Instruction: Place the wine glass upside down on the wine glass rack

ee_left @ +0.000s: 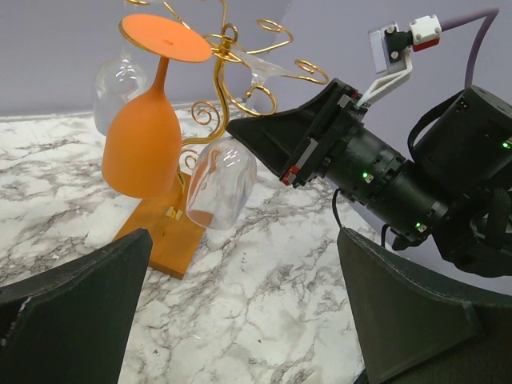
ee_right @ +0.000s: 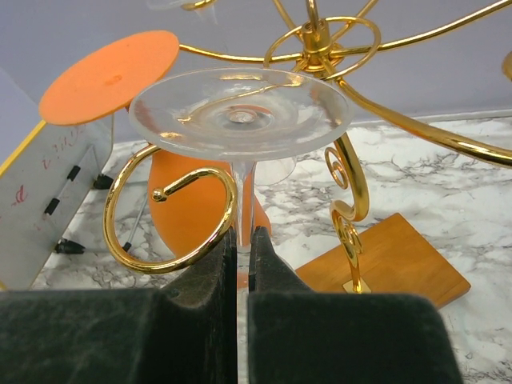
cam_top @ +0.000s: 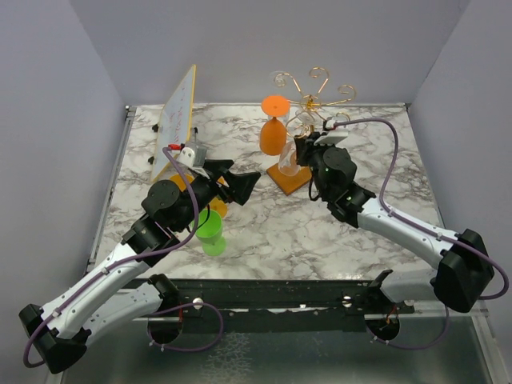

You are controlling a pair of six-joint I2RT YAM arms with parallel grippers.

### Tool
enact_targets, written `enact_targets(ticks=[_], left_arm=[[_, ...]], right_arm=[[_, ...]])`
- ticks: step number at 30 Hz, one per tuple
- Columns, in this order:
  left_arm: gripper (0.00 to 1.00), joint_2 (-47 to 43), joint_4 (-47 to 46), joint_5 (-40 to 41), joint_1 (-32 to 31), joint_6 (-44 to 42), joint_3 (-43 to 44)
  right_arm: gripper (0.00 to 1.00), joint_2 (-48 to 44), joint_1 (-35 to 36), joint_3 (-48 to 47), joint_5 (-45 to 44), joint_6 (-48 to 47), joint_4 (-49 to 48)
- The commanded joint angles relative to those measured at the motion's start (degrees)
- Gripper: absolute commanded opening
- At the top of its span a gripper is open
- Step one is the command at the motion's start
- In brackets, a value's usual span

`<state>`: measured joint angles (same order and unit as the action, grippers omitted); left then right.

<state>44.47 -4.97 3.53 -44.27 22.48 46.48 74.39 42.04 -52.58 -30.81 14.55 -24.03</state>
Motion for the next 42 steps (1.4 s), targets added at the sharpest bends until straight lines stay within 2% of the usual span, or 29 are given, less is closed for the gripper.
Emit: enact_targets(ticks=[1, 17, 28, 37, 42], left_arm=[[0.99, 0.2, 0.3, 1.3, -0.1, -0.2, 0.3], [0.99, 0.7, 0.1, 1.2, -0.1, 0.0, 0.2], [0.99, 0.8, 0.1, 1.3, -0.1, 0.1, 0.0], [0.99, 1.5, -0.2, 0.9, -0.1, 0.5, -0.4], [0.99, 1.7, -0.2, 0.7, -0.1, 0.5, -0.2]], right_arm=[[0.01, 1.2, -0.7, -2.4, 2.8, 0.7, -0.4], [0.01, 1.7, -1.2, -2.5, 13.6, -4.1, -1.4], [0.01, -2.5, -1.2, 1.5, 18.9, -5.4, -4.4], [0.01, -7.2, -1.2, 6.9, 18.6, -5.4, -7.5], [0.01, -7.8, -1.3, 7.1, 15.5, -4.9, -7.0]])
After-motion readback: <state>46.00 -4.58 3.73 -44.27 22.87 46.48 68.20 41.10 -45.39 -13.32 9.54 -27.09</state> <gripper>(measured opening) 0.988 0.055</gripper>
